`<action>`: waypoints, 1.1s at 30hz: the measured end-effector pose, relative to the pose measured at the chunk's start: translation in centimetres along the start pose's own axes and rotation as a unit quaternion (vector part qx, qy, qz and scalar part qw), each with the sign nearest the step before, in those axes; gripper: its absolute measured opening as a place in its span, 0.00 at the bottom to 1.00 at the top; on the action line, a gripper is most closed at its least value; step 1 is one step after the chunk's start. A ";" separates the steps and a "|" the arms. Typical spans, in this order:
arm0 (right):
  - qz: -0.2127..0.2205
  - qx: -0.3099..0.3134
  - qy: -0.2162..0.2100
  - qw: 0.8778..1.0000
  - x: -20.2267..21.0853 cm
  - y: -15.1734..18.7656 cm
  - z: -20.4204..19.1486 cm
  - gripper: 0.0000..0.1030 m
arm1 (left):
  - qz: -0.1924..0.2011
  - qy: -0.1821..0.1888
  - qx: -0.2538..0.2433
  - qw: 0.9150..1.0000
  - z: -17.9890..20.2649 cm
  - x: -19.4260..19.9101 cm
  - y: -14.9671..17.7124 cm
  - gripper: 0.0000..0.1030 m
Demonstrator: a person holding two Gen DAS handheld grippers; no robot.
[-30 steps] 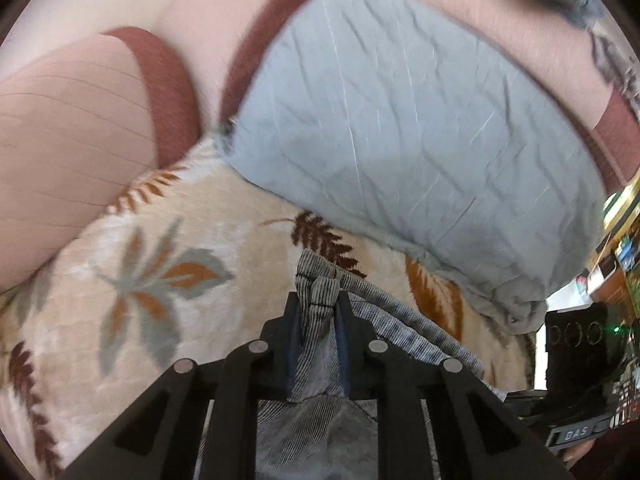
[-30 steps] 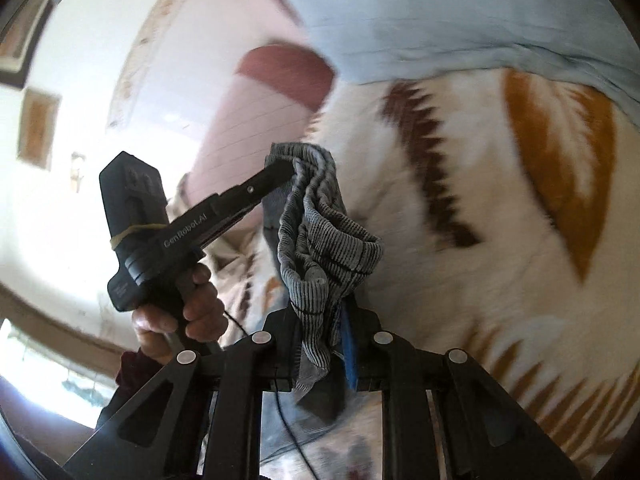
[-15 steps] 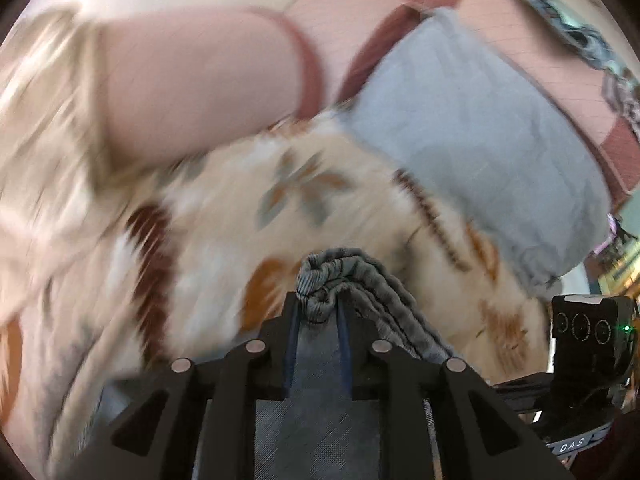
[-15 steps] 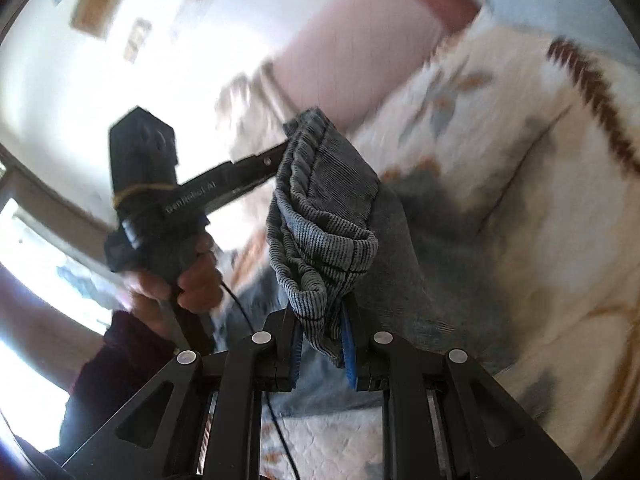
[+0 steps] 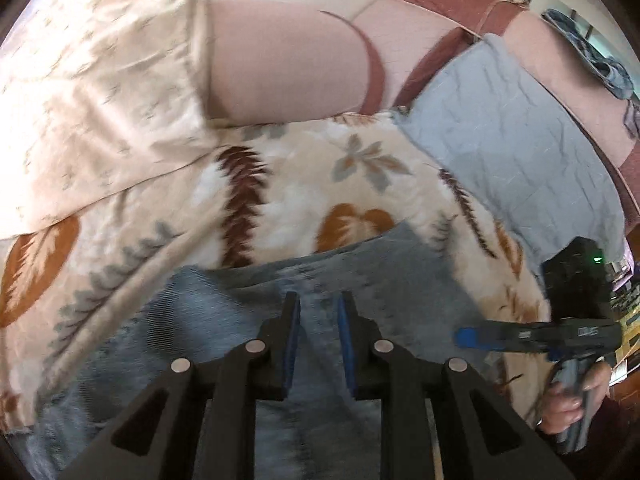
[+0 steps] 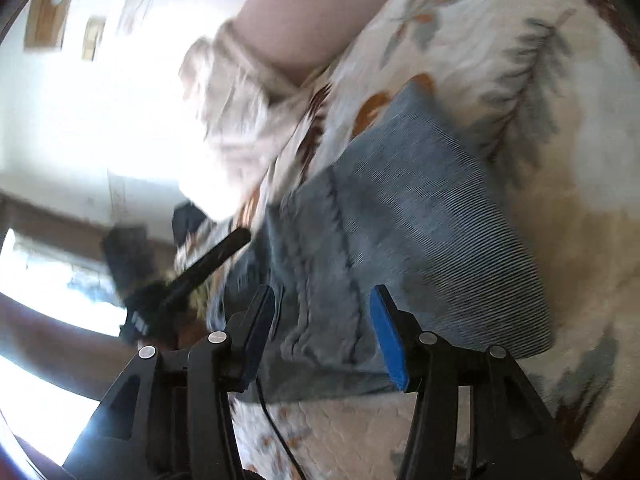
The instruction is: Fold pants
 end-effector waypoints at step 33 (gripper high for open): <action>0.045 0.106 0.020 0.993 0.8 4.8 -7.2 0.60 | 0.255 -0.315 0.210 0.890 -2.0 21.8 25.0 0.67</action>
Point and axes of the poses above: each gripper's, at about its wrist camera, not at the fingertips, and x roughly against the way its jaws point, z to its right, y to its underside, the point moved 2 cm from there along -x, roughly the way its jaws point, and after that the axes turned 8 degrees about y, right-handed, at the moved point
